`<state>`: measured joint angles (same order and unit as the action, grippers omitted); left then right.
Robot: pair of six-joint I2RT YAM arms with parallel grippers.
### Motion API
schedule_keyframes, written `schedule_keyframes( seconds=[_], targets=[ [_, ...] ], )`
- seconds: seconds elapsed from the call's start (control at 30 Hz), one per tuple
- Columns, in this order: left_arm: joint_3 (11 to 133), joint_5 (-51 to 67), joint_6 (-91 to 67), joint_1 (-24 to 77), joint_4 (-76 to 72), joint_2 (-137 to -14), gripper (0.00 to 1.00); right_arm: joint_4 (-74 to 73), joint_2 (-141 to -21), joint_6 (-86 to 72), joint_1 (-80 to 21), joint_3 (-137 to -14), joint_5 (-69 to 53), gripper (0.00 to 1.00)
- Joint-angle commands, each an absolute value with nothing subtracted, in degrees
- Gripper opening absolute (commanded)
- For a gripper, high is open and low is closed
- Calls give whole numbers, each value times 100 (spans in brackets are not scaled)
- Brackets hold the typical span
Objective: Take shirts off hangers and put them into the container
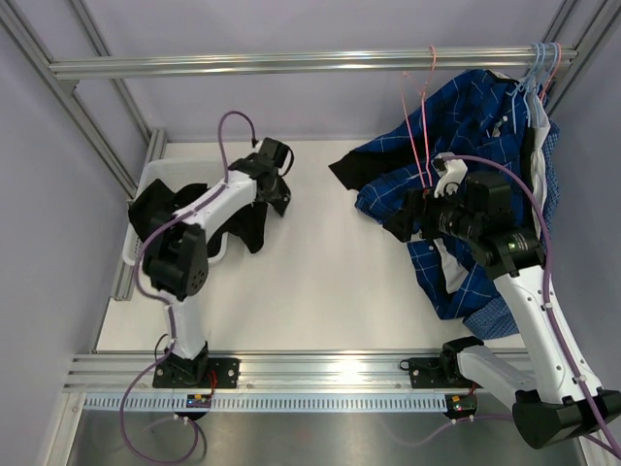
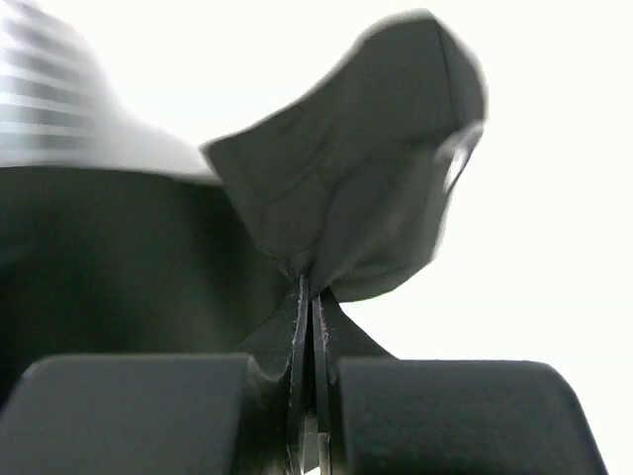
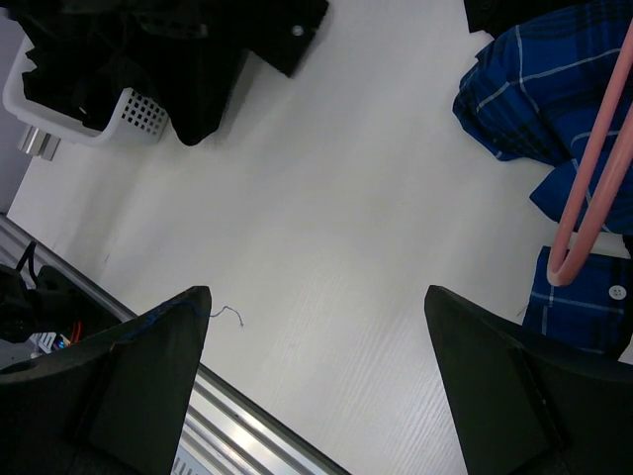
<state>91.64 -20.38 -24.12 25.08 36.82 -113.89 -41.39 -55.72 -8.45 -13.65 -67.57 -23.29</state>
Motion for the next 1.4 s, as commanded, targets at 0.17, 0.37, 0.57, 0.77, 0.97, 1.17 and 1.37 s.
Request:
schedule_keyframes(
  seconds=[0.17, 0.37, 0.57, 0.77, 0.97, 1.17, 1.37],
  targets=[
    [9616, -4683, -625, 1873, 4043, -9273, 0, -4025, -5835, -554, -1354, -7268, -2496, 99],
    [8800, -5341, -887, 459, 4210, -9490, 0, -4034, -6002, -519, -1354, -7479, -2671, 99],
    [8185, -4247, -1591, -87, 4132, -10177, 0, -3955, -6021, -580, -1354, -7427, -2795, 99],
    [8164, -3262, -1512, -167, 3832, -11045, 0, -3920, -5915, -606, -1354, -7286, -2795, 100],
    [8183, -2311, -1670, -158, 3832, -11496, 11, -3955, -5810, -580, -1354, -7225, -2707, 100],
    [8165, -2891, -1863, -167, 3998, -10469, 53, -4017, -5766, -571, -1354, -7269, -2672, 99],
    [8385, -2787, -2004, -132, 4245, -9239, 79, -4025, -5845, -606, -1345, -7383, -2716, 99]
  ],
)
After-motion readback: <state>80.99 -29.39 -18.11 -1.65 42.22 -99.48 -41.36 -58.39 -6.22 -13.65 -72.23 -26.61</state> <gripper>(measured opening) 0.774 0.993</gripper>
